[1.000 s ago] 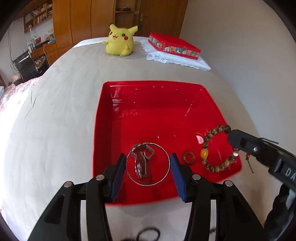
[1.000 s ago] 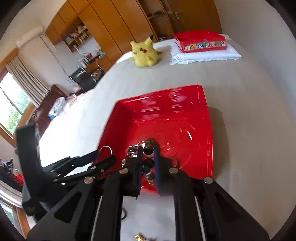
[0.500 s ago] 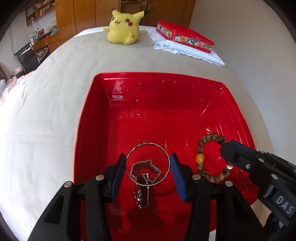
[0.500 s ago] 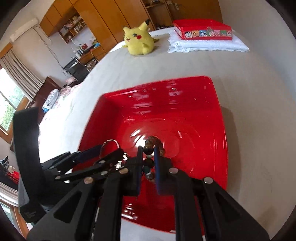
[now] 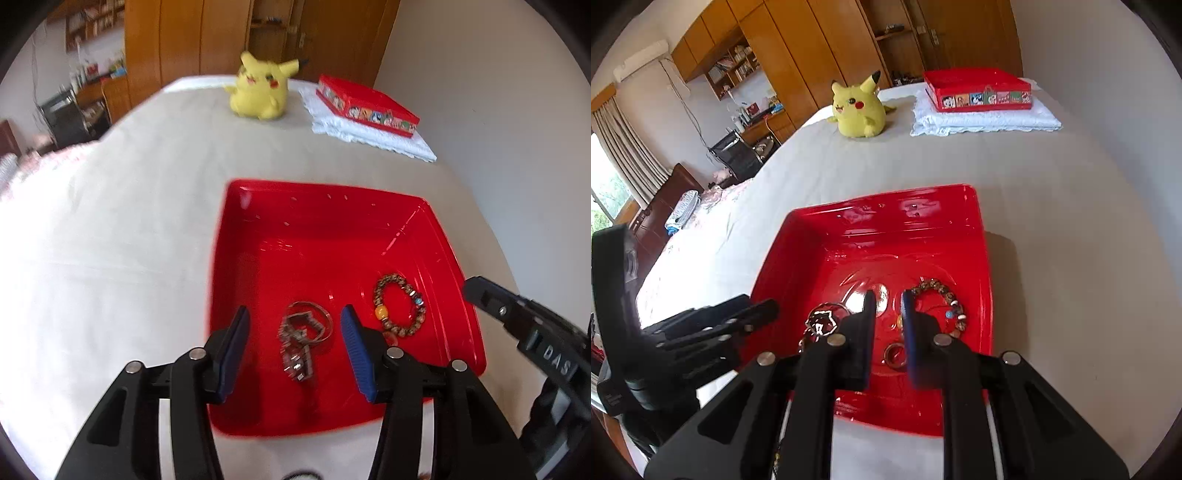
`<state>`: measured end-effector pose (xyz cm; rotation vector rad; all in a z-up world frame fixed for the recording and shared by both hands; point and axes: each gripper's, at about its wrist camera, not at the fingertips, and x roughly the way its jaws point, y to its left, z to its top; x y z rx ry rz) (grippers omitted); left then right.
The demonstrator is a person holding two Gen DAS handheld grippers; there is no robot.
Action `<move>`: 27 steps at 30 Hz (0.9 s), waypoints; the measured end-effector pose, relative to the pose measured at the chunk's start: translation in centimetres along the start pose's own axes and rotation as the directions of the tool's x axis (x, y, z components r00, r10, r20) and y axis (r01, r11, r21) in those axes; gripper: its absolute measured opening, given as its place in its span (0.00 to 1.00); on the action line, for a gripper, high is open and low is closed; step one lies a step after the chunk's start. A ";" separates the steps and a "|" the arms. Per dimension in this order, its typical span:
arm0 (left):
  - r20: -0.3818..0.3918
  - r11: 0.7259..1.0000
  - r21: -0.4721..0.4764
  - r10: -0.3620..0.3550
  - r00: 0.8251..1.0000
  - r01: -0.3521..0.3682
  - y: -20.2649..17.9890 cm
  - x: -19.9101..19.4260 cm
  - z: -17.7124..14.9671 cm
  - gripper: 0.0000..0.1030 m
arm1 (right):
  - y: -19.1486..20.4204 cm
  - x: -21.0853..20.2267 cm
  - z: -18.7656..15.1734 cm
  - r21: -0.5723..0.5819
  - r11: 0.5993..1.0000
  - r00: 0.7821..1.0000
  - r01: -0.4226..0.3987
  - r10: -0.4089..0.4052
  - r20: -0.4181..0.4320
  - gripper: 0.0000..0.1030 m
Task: Organize jewelry
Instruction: 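Lower the bangle and bead bracelet into the red box and release both, then grasp the black bead necklace with the left tool while the right tool grasps the black cord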
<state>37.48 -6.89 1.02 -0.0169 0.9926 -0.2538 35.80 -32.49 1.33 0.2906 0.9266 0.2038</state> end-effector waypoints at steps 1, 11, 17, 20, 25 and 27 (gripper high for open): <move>0.005 1.000 0.005 0.008 1.000 -0.008 0.1 -0.9 -0.5 0.50 | 0.0 -0.5 -0.2 0.003 1.000 1.000 -0.003 0.003 0.002 0.14; -0.027 0.993 0.049 0.113 0.993 -0.112 3.0 -4.9 -7.3 0.50 | 1.1 -3.1 -4.4 -0.014 0.999 0.997 -0.032 0.031 -0.069 0.14; -0.088 0.995 0.032 0.100 0.991 -0.098 4.4 -5.6 -12.0 0.56 | 1.9 -4.9 -7.8 -0.042 0.999 0.995 -0.029 0.025 -0.100 0.14; -0.106 0.996 0.021 0.085 0.991 -0.083 4.4 -5.6 -13.6 0.58 | 1.9 -5.4 -10.0 -0.047 0.999 0.991 -0.022 0.016 -0.134 0.14; -0.129 0.998 0.010 0.066 0.989 -0.066 3.6 -4.9 -15.6 0.62 | 1.8 -5.4 -12.8 -0.035 0.998 0.983 -0.046 0.039 -0.181 0.14; -0.133 0.997 0.012 0.079 0.988 -0.078 3.2 -4.5 -16.2 0.62 | 1.9 -5.2 -13.7 -0.037 0.998 0.979 -0.056 0.048 -0.199 0.14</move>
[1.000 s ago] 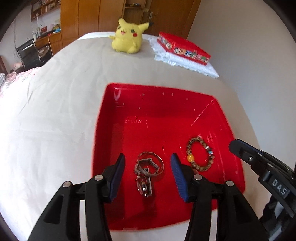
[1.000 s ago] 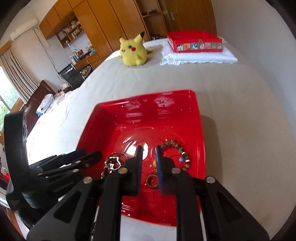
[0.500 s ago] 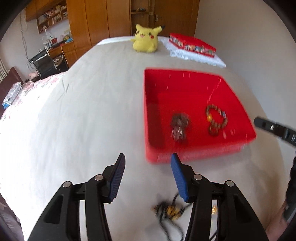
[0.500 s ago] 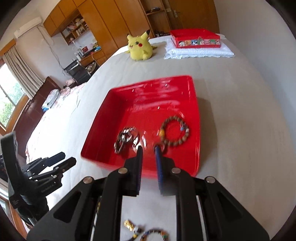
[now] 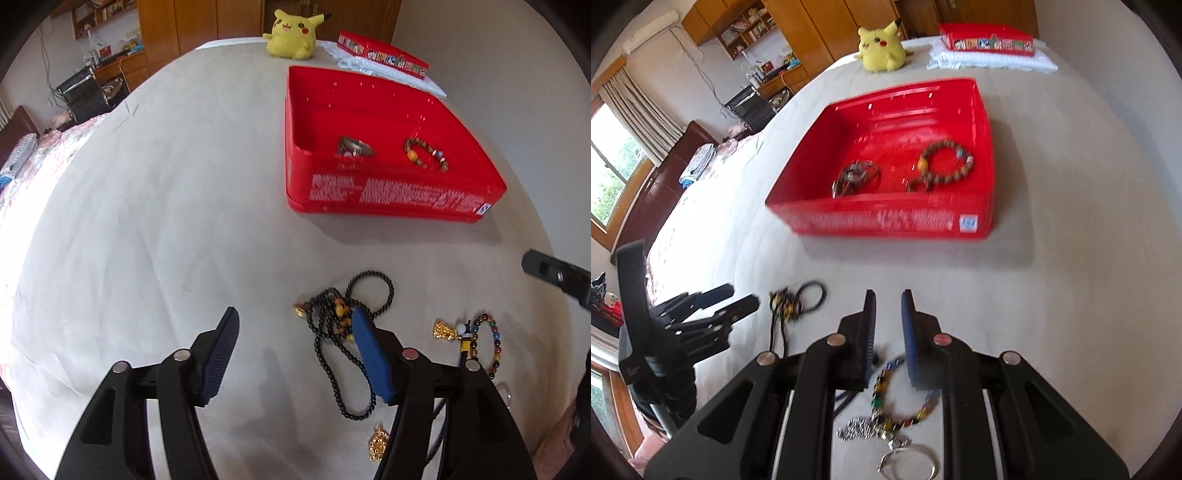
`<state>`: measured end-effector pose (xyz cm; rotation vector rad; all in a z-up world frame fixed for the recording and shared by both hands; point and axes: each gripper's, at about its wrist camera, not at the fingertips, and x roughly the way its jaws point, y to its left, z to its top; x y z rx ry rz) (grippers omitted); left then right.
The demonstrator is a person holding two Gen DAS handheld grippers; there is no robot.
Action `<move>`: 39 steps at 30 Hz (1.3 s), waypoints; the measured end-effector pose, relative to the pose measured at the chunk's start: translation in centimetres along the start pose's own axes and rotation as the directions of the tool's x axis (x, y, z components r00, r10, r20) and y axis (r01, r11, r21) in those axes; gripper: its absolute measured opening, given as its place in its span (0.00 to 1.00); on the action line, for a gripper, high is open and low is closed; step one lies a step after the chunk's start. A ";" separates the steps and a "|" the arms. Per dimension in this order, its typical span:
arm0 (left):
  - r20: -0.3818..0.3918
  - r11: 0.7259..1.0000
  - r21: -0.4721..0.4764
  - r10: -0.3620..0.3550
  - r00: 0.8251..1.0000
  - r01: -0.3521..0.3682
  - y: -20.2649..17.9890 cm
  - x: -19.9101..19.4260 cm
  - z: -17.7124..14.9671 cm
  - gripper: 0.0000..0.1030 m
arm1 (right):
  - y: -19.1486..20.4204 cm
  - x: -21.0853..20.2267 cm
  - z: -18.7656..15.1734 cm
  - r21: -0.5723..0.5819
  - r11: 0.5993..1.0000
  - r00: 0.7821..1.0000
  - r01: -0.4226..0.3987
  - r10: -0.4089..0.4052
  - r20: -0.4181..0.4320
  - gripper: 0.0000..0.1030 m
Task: Organize jewelry
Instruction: 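Grasp the black bead necklace with the left tool while the right tool grasps the black cord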
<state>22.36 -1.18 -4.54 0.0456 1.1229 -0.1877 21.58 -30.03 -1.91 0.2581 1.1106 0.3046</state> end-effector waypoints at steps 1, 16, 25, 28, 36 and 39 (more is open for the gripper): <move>-0.005 1.000 0.002 0.001 1.000 -0.001 -0.3 0.3 -0.2 0.63 | 0.0 0.2 -0.3 0.000 1.000 1.000 -0.009 0.009 -0.008 0.14; -0.070 0.999 -0.006 0.043 0.997 -0.044 -2.7 4.0 -0.1 0.70 | -0.4 1.8 -1.2 0.018 0.999 0.998 -0.028 0.029 -0.053 0.14; -0.064 1.000 0.023 0.015 0.998 -0.014 -3.8 4.1 -0.2 0.51 | -0.4 2.2 -1.2 0.023 0.999 0.998 -0.025 0.026 -0.057 0.21; -0.062 0.999 0.051 -0.001 0.998 0.004 -4.6 4.1 -0.3 0.36 | 0.0 2.0 -1.5 0.018 0.999 0.998 -0.029 0.030 -0.057 0.21; -0.055 0.997 0.045 -0.055 0.997 0.057 -4.7 4.0 -0.2 0.17 | 1.2 3.3 -2.9 0.018 0.998 0.990 -0.058 0.060 -0.126 0.21; -0.051 0.996 0.022 -0.081 0.995 0.083 -4.2 3.6 -0.2 0.12 | 1.4 3.7 -3.8 0.027 0.997 0.984 -0.079 0.082 -0.160 0.21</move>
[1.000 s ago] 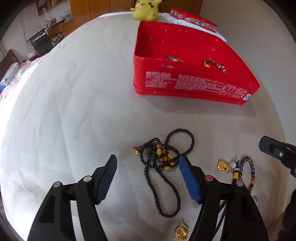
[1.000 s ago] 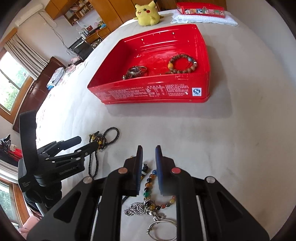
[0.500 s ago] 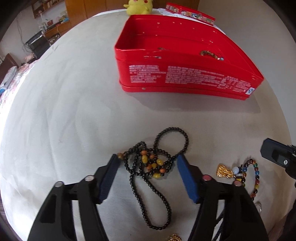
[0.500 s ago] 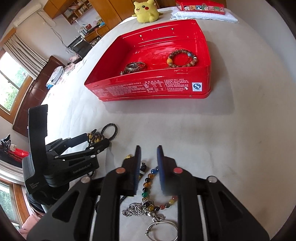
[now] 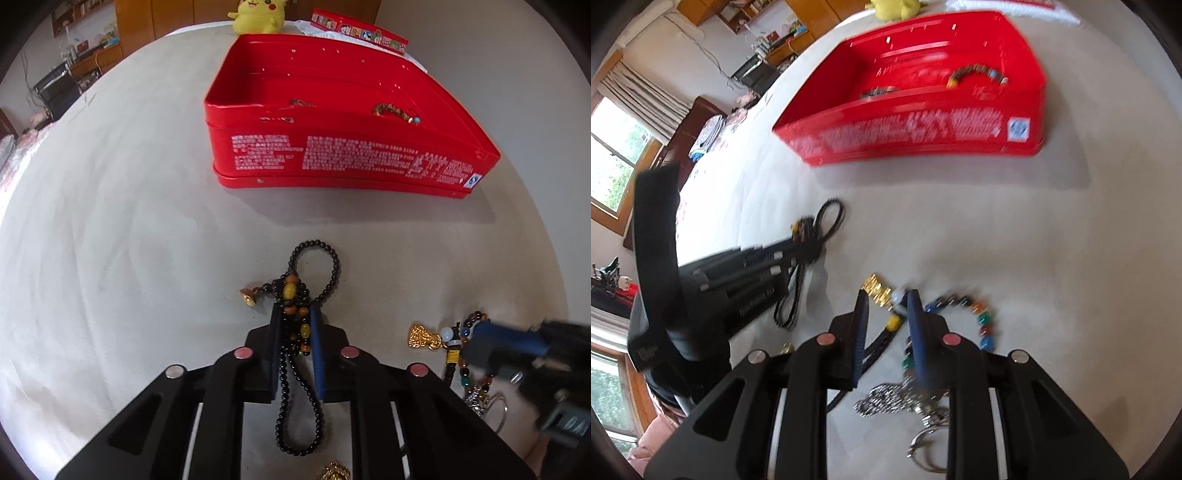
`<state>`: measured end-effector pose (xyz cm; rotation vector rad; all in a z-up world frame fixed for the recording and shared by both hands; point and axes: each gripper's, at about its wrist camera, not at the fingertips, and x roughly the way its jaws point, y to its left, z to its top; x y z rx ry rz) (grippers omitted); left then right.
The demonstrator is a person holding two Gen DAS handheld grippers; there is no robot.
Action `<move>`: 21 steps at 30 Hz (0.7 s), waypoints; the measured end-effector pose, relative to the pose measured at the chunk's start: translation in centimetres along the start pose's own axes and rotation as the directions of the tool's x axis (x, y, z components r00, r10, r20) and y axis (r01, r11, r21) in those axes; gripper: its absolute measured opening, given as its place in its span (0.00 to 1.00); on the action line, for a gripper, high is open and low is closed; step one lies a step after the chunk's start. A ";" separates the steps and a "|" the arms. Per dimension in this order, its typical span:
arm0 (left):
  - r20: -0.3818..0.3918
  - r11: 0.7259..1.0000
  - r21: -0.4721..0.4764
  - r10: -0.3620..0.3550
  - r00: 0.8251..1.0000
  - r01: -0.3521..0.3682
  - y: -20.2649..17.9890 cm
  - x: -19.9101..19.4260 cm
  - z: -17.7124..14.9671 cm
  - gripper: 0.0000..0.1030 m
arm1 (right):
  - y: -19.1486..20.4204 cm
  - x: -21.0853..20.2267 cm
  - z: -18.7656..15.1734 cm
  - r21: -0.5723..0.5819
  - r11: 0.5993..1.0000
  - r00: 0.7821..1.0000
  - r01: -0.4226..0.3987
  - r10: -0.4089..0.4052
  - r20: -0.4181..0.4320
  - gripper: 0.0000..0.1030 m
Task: Organize jewelry
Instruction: 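Grasp the black bead necklace with the left tool while the right tool grasps the black cord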
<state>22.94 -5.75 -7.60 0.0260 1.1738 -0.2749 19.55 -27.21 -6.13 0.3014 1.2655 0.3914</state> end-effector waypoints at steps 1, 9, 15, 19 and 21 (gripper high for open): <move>0.001 1.000 -0.004 -0.007 1.000 0.007 0.1 -0.2 0.0 0.12 | 0.0 0.1 -0.2 0.004 1.000 1.000 -0.001 0.001 -0.007 0.21; -0.001 1.000 -0.003 -0.029 1.000 0.029 0.3 -0.7 -0.3 0.12 | -0.9 1.3 -1.2 0.051 0.999 0.999 0.000 0.002 -0.043 0.21; -0.003 0.999 -0.004 -0.035 0.999 0.035 1.3 -0.8 -0.3 0.12 | -0.7 1.6 -0.9 0.042 0.999 0.999 0.027 -0.026 -0.030 0.19; -0.002 0.999 -0.009 -0.041 0.999 0.041 1.7 -0.7 -0.1 0.12 | -1.1 1.8 -0.7 0.062 0.998 1.000 0.023 -0.023 -0.008 0.05; 0.004 0.999 -0.013 -0.043 0.999 0.043 2.2 -1.0 0.0 0.12 | -1.5 1.5 -0.7 0.074 0.997 1.000 0.004 -0.004 -0.001 0.05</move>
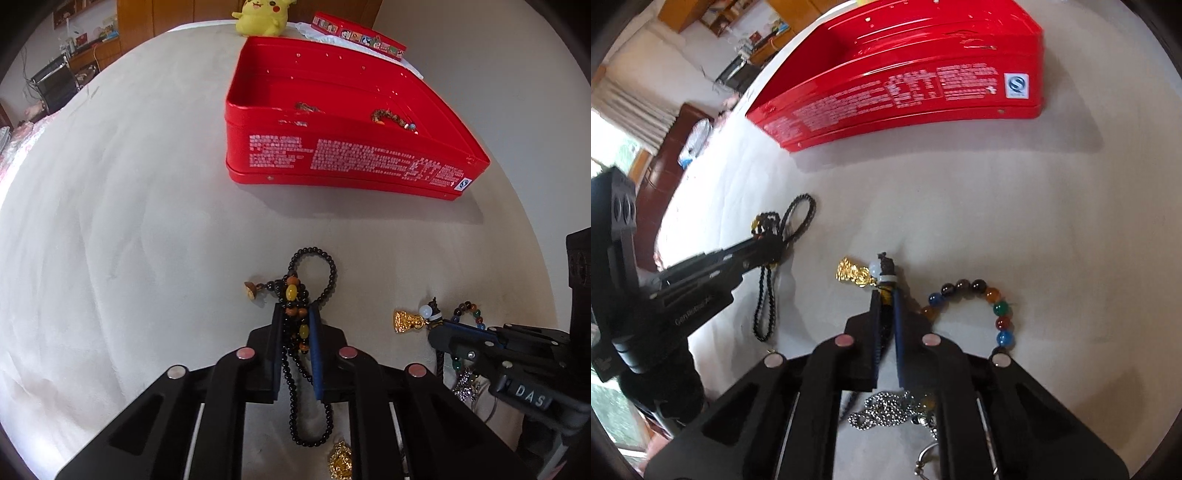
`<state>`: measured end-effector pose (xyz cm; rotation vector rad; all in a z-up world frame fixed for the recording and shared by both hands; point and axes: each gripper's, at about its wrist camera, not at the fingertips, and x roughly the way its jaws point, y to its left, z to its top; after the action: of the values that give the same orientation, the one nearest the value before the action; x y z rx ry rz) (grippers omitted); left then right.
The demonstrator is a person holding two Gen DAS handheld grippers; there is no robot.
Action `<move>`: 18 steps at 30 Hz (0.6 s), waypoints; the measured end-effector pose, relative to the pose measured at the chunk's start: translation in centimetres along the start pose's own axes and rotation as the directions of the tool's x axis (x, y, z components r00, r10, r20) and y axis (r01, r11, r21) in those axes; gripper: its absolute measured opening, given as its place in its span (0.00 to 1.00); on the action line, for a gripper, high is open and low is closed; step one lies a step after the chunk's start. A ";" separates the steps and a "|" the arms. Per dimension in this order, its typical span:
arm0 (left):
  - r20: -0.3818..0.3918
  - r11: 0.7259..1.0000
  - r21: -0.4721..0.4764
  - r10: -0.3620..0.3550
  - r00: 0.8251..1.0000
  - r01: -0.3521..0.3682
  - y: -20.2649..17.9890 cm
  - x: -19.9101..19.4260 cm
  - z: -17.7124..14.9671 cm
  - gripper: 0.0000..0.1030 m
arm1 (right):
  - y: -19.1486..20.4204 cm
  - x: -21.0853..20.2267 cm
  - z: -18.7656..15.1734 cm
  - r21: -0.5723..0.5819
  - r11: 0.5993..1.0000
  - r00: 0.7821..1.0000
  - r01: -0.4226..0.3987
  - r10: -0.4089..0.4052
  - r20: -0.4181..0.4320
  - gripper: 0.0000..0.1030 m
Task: Organize jewelry
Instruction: 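Grasp the black bead necklace with the left tool while the right tool grasps the black cord, then carry the necklace and cord into the red box and release both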
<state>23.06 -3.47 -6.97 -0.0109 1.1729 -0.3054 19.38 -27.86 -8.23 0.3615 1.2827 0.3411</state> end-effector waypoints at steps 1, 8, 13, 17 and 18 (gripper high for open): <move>0.006 1.000 -0.002 -0.002 1.000 0.002 0.1 -0.2 0.0 0.12 | 0.0 -0.2 0.0 -0.003 1.000 1.000 -0.002 0.002 0.005 0.05; 0.043 0.999 -0.016 -0.032 0.999 0.032 0.8 -2.2 -0.2 0.12 | 0.1 -2.4 0.1 0.002 0.997 0.996 -0.078 0.078 0.031 0.05; 0.090 0.998 -0.024 -0.050 0.995 0.052 1.5 -4.2 -0.4 0.12 | -0.3 -4.6 0.4 0.001 0.994 0.991 -0.108 0.107 0.077 0.05; 0.125 0.998 -0.024 -0.058 0.990 0.062 1.7 -5.9 -0.2 0.12 | -0.3 -6.3 0.6 -0.013 0.993 0.987 -0.113 0.114 0.112 0.05; 0.129 0.998 -0.023 -0.059 0.990 0.062 1.8 -6.3 0.0 0.12 | -0.3 -6.8 0.7 -0.016 0.994 0.986 -0.110 0.112 0.120 0.05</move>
<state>21.30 -0.26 -1.59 -0.0892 1.0506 -0.3376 18.36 -31.18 -2.34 0.4400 1.1445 0.4136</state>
